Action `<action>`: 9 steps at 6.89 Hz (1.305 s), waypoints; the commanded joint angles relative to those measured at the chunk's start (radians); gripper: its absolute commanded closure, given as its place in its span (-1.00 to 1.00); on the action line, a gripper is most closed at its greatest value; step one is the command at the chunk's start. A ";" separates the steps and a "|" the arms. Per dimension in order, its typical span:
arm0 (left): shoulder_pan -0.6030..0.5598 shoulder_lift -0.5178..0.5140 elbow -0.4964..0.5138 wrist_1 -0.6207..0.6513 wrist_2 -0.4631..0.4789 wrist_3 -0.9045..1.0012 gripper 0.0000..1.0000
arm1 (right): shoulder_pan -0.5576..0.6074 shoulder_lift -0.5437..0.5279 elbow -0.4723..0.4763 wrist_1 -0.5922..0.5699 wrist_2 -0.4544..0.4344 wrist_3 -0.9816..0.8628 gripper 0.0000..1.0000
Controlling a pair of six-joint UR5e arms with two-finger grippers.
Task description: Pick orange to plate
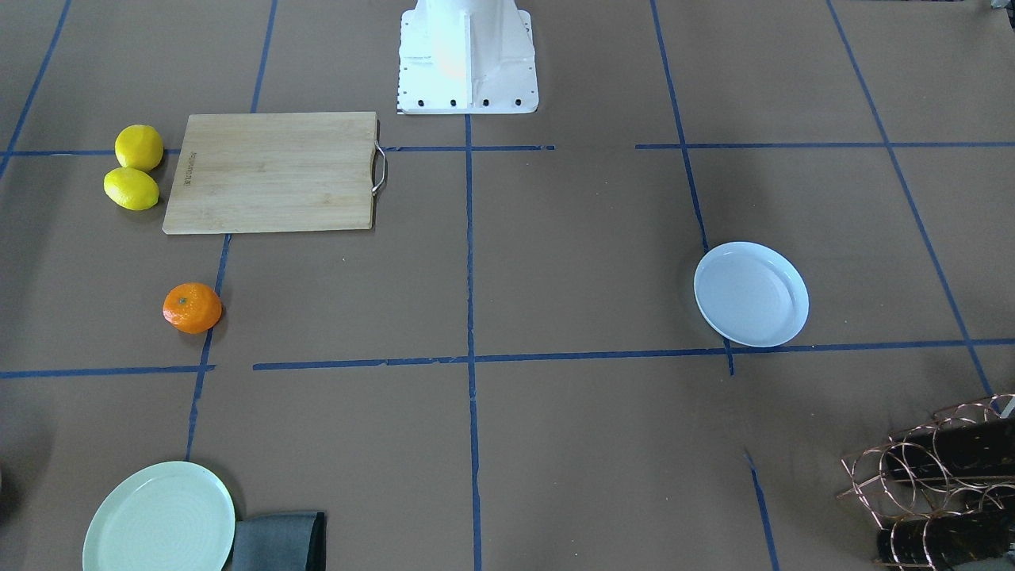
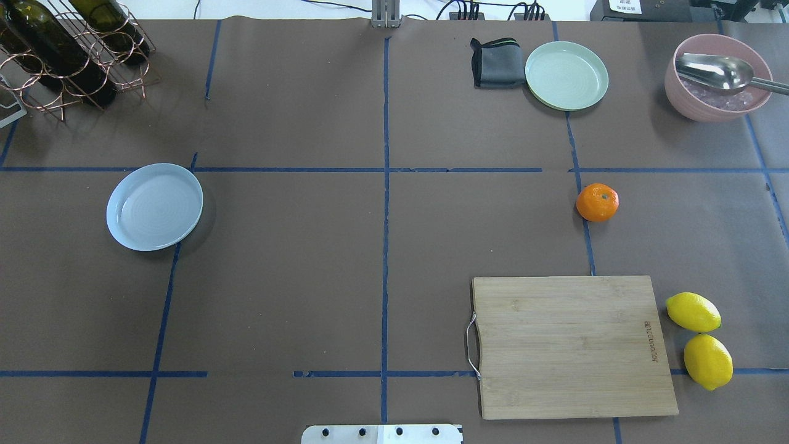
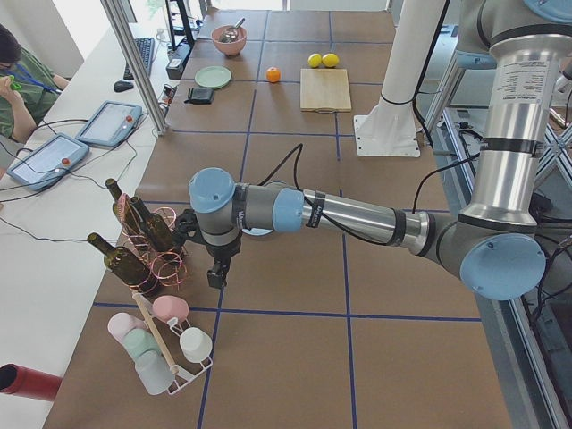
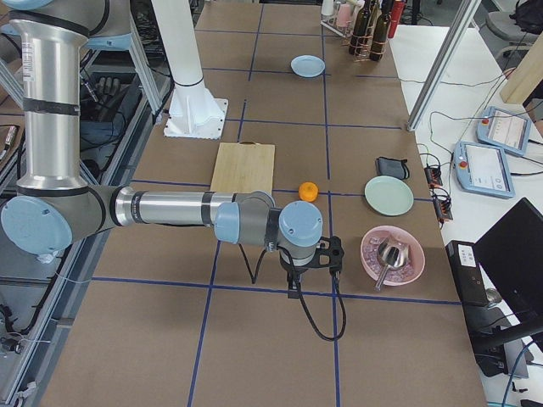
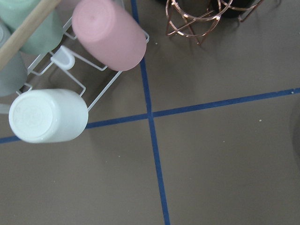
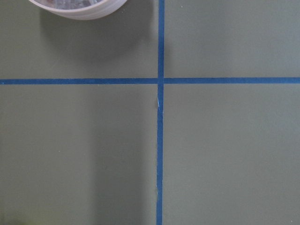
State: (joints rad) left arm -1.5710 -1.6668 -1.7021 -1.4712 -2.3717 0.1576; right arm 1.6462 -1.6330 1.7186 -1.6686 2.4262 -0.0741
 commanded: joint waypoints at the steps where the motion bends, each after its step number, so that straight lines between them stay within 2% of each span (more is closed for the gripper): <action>1: 0.048 -0.022 -0.014 -0.047 -0.004 0.005 -1.00 | -0.028 0.040 0.018 0.001 0.007 0.000 -1.00; 2: 0.081 -0.024 0.011 -0.132 -0.003 0.000 -1.00 | -0.035 0.071 0.015 -0.002 0.014 0.019 -1.00; 3: 0.109 -0.021 0.028 -0.165 -0.023 -0.015 -1.00 | -0.060 0.087 0.012 -0.002 0.019 0.069 -1.00; 4: 0.191 -0.019 0.030 -0.185 -0.026 -0.136 -1.00 | -0.104 0.091 0.021 0.001 0.023 0.079 -1.00; 5: 0.216 -0.018 0.030 -0.266 -0.021 -0.314 -1.00 | -0.112 0.087 0.024 0.057 0.024 0.083 -1.00; 7: 0.339 -0.007 0.019 -0.423 0.061 -0.704 -1.00 | -0.135 0.091 0.029 0.079 0.022 0.150 -1.00; 9: 0.493 0.027 0.030 -0.567 0.220 -0.960 -1.00 | -0.161 0.091 0.027 0.163 0.019 0.271 -1.00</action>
State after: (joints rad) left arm -1.1745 -1.6582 -1.6784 -1.9490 -2.2474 -0.6337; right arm 1.5017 -1.5424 1.7452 -1.5543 2.4470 0.1165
